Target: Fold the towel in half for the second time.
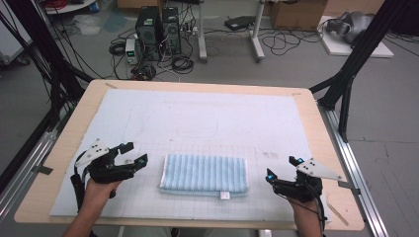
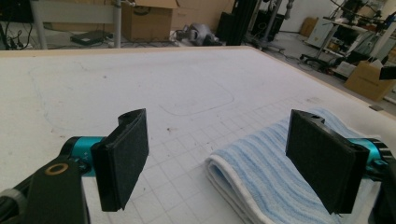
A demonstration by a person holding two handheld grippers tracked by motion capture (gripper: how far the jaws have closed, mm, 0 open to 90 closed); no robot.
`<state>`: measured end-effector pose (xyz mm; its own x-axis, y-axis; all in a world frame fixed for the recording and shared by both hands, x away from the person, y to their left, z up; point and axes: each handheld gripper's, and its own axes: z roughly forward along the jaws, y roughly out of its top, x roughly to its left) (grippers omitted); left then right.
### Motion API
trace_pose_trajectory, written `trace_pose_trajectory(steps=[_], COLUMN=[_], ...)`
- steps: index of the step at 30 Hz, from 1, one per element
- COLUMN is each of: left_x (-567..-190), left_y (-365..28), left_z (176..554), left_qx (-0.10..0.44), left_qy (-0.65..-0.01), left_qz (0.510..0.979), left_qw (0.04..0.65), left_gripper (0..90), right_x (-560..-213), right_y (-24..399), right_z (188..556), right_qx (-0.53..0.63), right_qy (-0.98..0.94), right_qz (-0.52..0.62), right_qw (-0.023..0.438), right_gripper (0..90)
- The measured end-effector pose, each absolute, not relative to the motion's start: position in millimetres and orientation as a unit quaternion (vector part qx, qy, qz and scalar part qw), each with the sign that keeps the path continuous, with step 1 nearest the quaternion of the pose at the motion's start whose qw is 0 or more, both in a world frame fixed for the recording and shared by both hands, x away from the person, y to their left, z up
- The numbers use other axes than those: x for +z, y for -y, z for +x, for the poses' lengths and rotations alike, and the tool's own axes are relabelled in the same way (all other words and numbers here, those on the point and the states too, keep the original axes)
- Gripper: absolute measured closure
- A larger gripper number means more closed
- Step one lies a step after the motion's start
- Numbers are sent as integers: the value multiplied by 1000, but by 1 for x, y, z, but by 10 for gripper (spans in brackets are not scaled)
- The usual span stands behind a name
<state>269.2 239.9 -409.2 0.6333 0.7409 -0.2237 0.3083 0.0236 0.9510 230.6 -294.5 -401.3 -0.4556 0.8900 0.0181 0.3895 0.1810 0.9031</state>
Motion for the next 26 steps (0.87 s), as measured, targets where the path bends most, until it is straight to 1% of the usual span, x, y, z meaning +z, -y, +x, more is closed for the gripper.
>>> trace_pose_trajectory(steps=[14,16,26], left_x=[-411,-411,-411], left_y=[-253,-253,-250], left_z=[265,265,265], left_qx=[180,173,180], left_qy=[-397,-400,-394], left_qz=[672,667,675], left_qw=[598,604,598], left_gripper=[230,232,235], right_x=[-400,-400,-404], right_y=[284,284,283], right_z=[234,233,230], right_qx=[456,456,456], right_qy=[-726,-725,-725], right_qz=[441,441,439], right_qw=[267,269,270], right_gripper=[114,114,114])
